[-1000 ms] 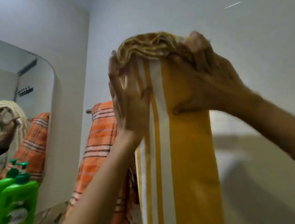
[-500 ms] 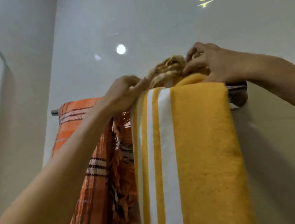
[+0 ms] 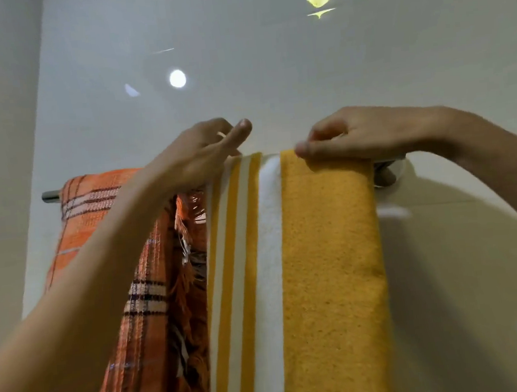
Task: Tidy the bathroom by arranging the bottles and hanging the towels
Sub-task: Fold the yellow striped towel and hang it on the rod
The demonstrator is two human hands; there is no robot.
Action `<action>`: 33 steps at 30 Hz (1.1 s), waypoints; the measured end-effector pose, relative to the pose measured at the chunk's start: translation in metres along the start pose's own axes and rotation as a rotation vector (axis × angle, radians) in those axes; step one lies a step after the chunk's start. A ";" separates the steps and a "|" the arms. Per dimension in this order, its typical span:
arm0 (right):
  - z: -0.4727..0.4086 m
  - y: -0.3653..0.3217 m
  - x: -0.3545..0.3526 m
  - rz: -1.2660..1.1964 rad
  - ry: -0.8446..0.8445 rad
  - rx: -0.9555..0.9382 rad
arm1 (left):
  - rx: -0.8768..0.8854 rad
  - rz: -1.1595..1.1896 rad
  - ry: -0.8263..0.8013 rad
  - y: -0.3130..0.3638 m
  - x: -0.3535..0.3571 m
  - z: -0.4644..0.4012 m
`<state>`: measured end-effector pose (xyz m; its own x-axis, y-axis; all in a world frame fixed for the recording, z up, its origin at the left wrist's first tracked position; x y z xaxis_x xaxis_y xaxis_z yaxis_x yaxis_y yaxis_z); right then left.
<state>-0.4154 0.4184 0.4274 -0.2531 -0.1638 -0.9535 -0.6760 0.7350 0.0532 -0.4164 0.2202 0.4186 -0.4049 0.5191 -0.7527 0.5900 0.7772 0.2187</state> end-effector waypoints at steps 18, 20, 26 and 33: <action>-0.023 0.021 -0.031 -0.038 0.069 0.109 | -0.103 -0.231 0.023 -0.028 -0.020 -0.027; -0.014 0.017 -0.035 -0.103 0.025 0.068 | -0.021 -0.180 0.040 -0.027 -0.026 -0.020; 0.021 0.013 -0.016 -0.090 -0.111 -0.014 | 0.162 0.048 -0.110 -0.028 -0.013 0.023; 0.008 0.016 -0.030 -0.029 0.095 0.002 | 0.144 0.045 0.234 -0.028 -0.031 0.003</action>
<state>-0.4130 0.4405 0.4548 -0.2980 -0.2464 -0.9222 -0.6823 0.7306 0.0253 -0.4186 0.1818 0.4339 -0.5167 0.6327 -0.5768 0.6971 0.7020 0.1456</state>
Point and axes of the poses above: each hand's wrist, its own z-axis away from the middle knuckle, its own x-axis out of the palm, y = z × x, the point moved 5 cm from there along -z, towards the middle knuckle, and after that the axes turned 13 degrees about -y, right-handed, at the moved point
